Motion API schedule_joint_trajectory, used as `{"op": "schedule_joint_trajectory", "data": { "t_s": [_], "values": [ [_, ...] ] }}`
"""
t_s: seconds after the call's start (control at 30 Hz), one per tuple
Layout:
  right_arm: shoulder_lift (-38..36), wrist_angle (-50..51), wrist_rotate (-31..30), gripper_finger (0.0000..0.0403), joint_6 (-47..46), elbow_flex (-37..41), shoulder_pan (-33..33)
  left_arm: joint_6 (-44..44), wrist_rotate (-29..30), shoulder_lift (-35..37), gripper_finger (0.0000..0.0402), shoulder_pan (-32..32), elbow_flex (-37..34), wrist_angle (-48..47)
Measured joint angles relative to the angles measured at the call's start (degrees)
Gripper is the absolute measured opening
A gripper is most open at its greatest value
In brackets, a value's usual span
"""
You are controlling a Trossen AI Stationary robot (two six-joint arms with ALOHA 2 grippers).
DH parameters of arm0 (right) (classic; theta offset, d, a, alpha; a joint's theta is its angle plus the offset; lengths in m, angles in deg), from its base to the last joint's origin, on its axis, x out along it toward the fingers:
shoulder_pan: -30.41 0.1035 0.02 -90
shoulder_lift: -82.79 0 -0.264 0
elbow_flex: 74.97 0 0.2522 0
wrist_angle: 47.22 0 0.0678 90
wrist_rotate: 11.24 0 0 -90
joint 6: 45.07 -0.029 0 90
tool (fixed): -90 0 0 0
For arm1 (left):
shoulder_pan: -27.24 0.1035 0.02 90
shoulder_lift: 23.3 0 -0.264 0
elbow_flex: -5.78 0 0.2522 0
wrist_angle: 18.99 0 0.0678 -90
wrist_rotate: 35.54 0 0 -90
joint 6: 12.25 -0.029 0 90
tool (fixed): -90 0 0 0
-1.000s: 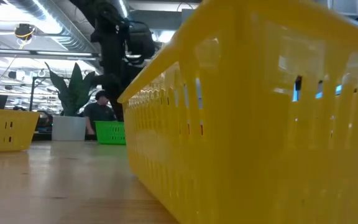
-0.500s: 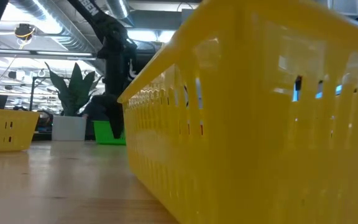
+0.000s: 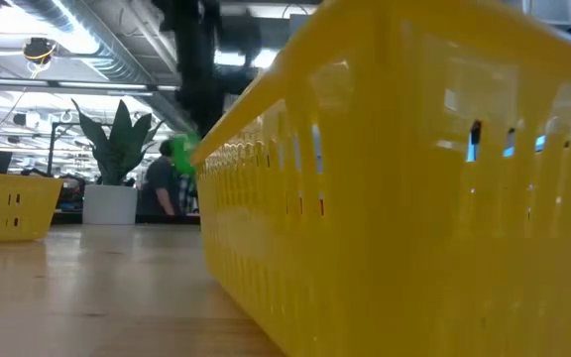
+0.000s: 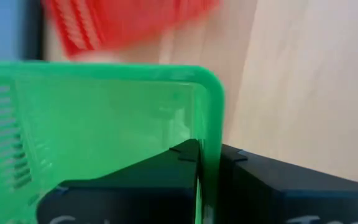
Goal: Stack baskets by color
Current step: Stack the left green bin on the right green bin
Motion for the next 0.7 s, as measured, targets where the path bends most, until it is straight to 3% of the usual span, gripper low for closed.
{"op": "schedule_joint_trajectory", "data": {
  "t_s": [0.17, 0.37, 0.5, 0.7],
  "values": [
    [-0.08, 3.04, -0.17, 0.0090, -0.21, 0.04, 0.00, 4.54, -1.27, -0.39, 0.0000, -2.74, 11.66, 0.29],
    [-0.23, 2.54, -0.15, 0.0090, 0.51, 0.04, 0.00, 7.57, -1.67, -4.71, 0.0000, -5.21, 24.59, 7.19],
    [-0.25, 2.04, -0.15, 0.0090, 1.16, 0.04, 0.00, 10.01, -7.35, -8.25, 0.0000, -5.78, 28.67, 14.21],
    [-0.25, 1.58, -0.11, 0.0090, 1.32, 0.04, 0.00, 12.50, -9.63, -14.83, 0.0000, -6.35, 29.39, 22.03]
  ]
}}
